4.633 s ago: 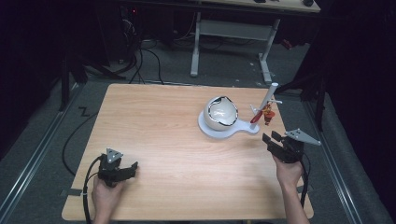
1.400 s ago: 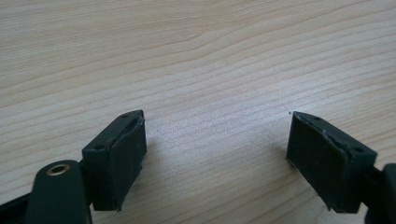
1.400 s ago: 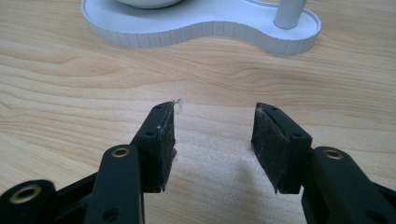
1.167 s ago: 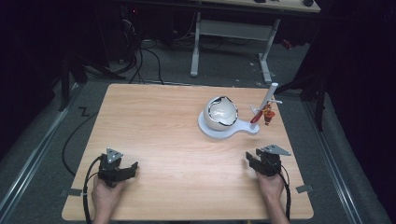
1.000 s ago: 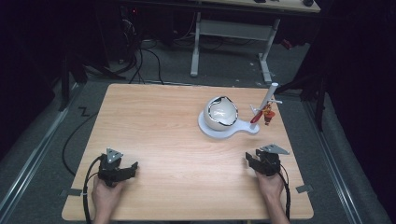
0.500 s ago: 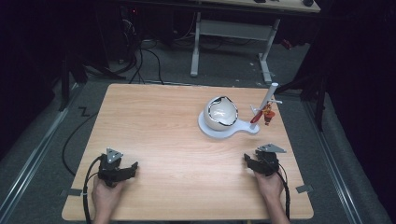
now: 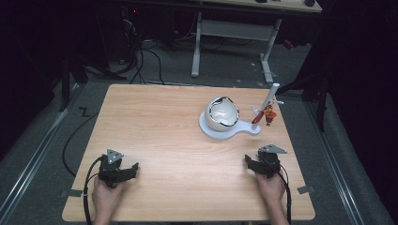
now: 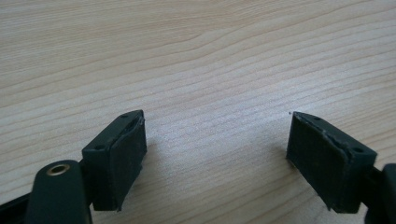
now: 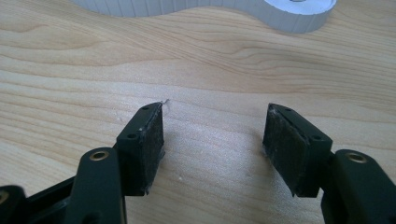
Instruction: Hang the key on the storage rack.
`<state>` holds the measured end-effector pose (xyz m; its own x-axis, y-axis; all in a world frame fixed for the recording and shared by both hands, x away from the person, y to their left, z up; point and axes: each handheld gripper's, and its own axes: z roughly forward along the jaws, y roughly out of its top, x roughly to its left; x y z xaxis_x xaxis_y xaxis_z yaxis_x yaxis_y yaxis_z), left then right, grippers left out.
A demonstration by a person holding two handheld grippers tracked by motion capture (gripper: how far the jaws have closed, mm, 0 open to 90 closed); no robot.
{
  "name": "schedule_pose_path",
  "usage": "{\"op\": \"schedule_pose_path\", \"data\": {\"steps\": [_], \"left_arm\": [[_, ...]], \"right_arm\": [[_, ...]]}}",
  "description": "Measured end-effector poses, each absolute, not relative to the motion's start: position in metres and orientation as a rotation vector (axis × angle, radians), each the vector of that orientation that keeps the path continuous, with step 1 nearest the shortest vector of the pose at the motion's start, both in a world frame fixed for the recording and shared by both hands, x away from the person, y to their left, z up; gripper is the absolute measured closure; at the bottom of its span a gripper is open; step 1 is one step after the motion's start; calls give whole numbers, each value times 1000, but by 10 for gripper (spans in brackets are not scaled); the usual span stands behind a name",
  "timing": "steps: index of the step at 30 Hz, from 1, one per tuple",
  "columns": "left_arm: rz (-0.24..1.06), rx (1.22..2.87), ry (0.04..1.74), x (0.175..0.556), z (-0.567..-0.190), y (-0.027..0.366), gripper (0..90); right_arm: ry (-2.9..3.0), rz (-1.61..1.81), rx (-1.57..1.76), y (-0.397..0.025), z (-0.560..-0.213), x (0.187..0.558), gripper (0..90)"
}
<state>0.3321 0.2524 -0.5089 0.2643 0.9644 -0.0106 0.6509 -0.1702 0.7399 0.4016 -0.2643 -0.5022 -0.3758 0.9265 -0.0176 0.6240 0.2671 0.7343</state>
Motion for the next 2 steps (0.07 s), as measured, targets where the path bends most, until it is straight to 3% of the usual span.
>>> {"op": "schedule_pose_path", "data": {"steps": [2], "left_arm": [[633, 1903, 1459, 332, -509, 252, 204]], "right_arm": [[2096, 902, 1399, -264, -502, 402, 386]]}}
